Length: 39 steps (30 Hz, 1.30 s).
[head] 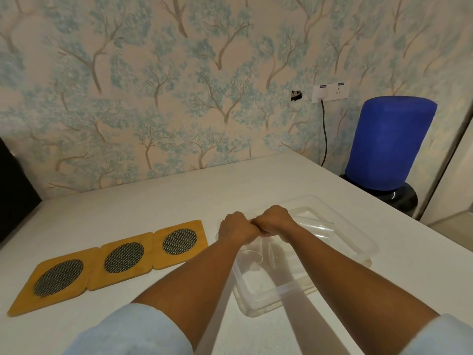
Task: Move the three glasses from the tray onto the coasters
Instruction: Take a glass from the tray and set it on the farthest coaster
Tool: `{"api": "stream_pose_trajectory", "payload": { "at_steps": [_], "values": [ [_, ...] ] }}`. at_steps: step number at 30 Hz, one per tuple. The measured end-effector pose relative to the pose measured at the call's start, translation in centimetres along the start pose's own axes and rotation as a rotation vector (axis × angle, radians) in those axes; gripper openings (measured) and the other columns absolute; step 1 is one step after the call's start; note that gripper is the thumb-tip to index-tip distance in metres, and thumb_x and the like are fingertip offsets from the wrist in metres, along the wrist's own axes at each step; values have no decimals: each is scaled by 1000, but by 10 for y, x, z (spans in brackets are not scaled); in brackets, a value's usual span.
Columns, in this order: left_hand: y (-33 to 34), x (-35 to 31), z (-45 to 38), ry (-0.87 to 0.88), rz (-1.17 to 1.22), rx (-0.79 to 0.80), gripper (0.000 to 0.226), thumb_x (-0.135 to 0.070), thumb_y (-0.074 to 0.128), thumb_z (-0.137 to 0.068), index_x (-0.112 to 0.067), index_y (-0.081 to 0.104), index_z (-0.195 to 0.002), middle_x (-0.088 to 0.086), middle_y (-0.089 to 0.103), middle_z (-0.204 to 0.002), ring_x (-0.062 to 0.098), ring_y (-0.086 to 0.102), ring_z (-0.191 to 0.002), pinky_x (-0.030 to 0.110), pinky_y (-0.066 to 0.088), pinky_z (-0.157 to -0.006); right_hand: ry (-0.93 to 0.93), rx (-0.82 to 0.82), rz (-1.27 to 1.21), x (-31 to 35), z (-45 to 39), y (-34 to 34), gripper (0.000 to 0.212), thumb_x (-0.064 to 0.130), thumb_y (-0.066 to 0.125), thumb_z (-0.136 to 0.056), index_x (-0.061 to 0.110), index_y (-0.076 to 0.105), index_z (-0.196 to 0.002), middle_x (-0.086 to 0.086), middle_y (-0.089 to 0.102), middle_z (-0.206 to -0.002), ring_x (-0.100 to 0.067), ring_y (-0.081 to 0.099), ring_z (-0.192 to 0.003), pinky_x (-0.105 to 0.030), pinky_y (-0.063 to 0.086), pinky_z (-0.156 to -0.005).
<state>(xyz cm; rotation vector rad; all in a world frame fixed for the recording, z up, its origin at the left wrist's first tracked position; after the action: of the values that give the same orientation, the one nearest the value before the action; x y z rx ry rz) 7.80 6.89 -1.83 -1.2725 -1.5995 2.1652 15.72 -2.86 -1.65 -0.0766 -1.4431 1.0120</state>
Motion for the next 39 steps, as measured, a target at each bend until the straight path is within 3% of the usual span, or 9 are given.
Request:
{"api": "stream_pose_trajectory", "payload": {
  "at_steps": [3, 7, 10, 16, 26, 30, 33, 35, 39],
  "values": [
    [-16, -1, 5, 5, 54, -21, 42, -35, 69, -75, -8, 57, -103, 7, 58, -93, 27, 61, -85, 29, 46, -62, -12, -43, -106, 7, -3, -6, 28, 20, 72, -74, 11, 54, -54, -3, 61, -56, -19, 65, -60, -24, 50, -59],
    [-69, 42, 13, -64, 139, -149, 58, -50, 74, -62, -11, 61, -103, 3, 65, -94, 23, 61, -78, 28, 44, -56, -80, 34, -221, 52, 6, 35, 30, 27, 75, -77, 9, 55, -63, -4, 59, -63, -17, 56, -56, -23, 44, -52],
    [-82, 52, 8, -56, 184, -185, 64, -56, 73, -58, -13, 62, -104, 1, 69, -104, 24, 65, -85, 30, 50, -62, -68, 33, -288, 62, 6, 39, 28, 30, 74, -78, 9, 57, -71, -4, 59, -72, -16, 53, -58, -25, 45, -56],
    [-93, 48, 12, 38, 230, -275, 75, -54, 75, -62, -19, 56, -126, 0, 64, -118, 23, 63, -102, 32, 52, -78, -30, 133, -369, 62, 7, 47, 38, 35, 73, -81, 8, 63, -106, -8, 67, -109, -20, 61, -94, -32, 56, -77],
    [-105, 57, 14, 168, 277, -404, 64, -27, 73, -71, -24, 52, -131, -2, 54, -122, 19, 59, -102, 25, 46, -79, -95, 174, -328, 72, 12, 64, 39, 37, 75, -79, 8, 65, -103, -4, 69, -95, -16, 61, -87, -35, 55, -78],
    [-123, 92, 18, 152, 294, -465, 68, -29, 80, -67, -27, 51, -128, -6, 53, -119, 14, 57, -97, 24, 48, -79, -156, 159, -292, 96, 15, 94, 36, 39, 78, -72, 11, 64, -89, -6, 72, -92, -21, 68, -91, -38, 58, -81],
    [-132, 116, 20, 145, 307, -483, 75, -34, 83, -63, -27, 49, -130, -7, 53, -119, 12, 58, -97, 23, 48, -78, -216, 121, -251, 111, 20, 111, 37, 44, 77, -68, 16, 56, -80, -3, 66, -88, -20, 66, -86, -34, 56, -71],
    [-137, 131, 19, 138, 321, -490, 76, -33, 82, -63, -26, 49, -131, -7, 54, -119, 13, 60, -99, 23, 48, -78, -240, 131, -252, 119, 24, 124, 46, 46, 77, -67, 14, 59, -94, -1, 64, -96, -19, 64, -90, -37, 58, -77],
    [-148, 166, 15, 93, 325, -514, 69, -26, 78, -67, -25, 49, -130, -7, 55, -120, 14, 60, -104, 26, 51, -80, -300, 164, -234, 139, 31, 152, 92, 56, 77, -62, 9, 50, -136, -3, 55, -136, -23, 59, -116, -44, 55, -94]
  ]
}}
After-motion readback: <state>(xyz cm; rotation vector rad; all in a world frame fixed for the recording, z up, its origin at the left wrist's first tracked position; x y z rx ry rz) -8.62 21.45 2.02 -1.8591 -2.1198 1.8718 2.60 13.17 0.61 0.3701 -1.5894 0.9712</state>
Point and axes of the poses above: each hand's wrist, its own z-axis away from the middle knuckle, its own y-axis out of the palm, x = y × z, the point moved 9 cm from there along -z, towards the middle knuckle
